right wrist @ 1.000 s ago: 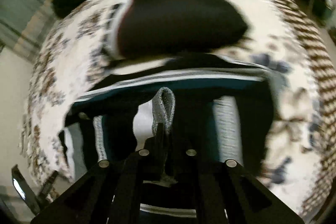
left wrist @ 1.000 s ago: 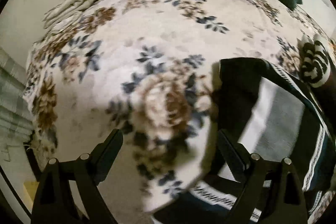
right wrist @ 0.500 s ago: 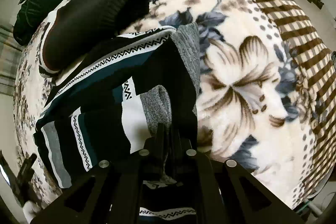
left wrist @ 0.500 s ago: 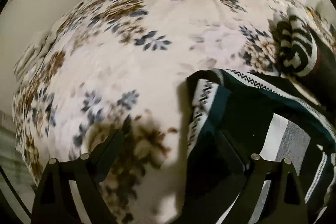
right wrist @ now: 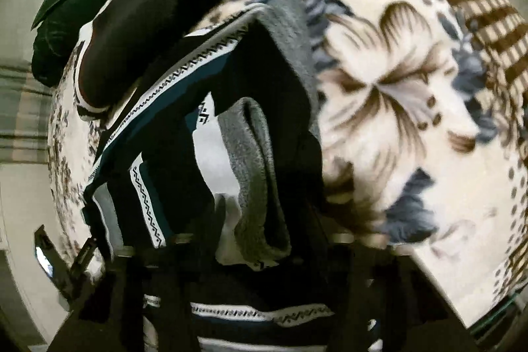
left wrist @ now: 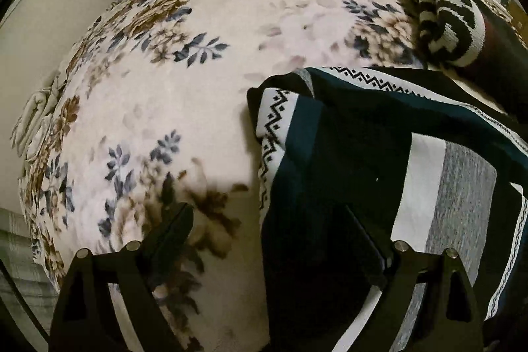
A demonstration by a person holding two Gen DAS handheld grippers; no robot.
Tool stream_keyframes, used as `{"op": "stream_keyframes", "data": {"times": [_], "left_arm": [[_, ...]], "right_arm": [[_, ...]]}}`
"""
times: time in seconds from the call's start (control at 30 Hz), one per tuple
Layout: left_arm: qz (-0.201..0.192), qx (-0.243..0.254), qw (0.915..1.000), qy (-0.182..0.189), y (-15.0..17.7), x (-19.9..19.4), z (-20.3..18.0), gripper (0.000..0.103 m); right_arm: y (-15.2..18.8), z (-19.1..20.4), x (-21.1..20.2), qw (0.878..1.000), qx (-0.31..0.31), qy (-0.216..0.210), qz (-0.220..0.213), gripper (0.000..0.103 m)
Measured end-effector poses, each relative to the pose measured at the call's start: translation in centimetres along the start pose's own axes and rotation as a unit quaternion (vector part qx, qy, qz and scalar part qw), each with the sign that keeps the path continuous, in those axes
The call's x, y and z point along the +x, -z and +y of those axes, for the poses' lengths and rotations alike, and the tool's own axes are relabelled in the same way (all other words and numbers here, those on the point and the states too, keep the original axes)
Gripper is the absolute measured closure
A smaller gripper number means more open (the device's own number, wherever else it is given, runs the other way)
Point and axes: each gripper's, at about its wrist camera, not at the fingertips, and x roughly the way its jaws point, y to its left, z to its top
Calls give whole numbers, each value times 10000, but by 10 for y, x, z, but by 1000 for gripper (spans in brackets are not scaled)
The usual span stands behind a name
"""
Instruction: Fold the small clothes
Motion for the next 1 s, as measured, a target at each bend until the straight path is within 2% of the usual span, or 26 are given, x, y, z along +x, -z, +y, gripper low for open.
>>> {"op": "stream_keyframes", "data": {"times": [0.13, 0.27, 0.47, 0.6, 0.9, 0.93, 1.0], "left_arm": [[-163, -157, 9997, -16, 3, -11, 10, 11], [-127, -298, 9995, 11, 1, -9, 15, 11], [97, -129, 9997, -181, -7, 22, 7, 11], [324, -146, 9993, -86, -8, 45, 12, 5], [359, -70, 9993, 43, -8, 36, 14, 4], [354, -94, 9993, 88, -10, 32, 15, 5], [237, -90, 9994, 242, -8, 16, 16, 5]], "right_arm": [[7, 14, -17, 9980, -347, 356, -396, 97], [6, 3, -37, 9963, -240, 522, -637, 97], [-3, -20, -15, 9983, -170, 534, -182, 97], [-6, -25, -3, 9980, -161, 594, -139, 97], [-5, -31, 20, 9972, -163, 725, 55, 96], [-6, -31, 20, 9972, -150, 721, 101, 92], [-9, -30, 19, 9970, -104, 732, 227, 72]]}}
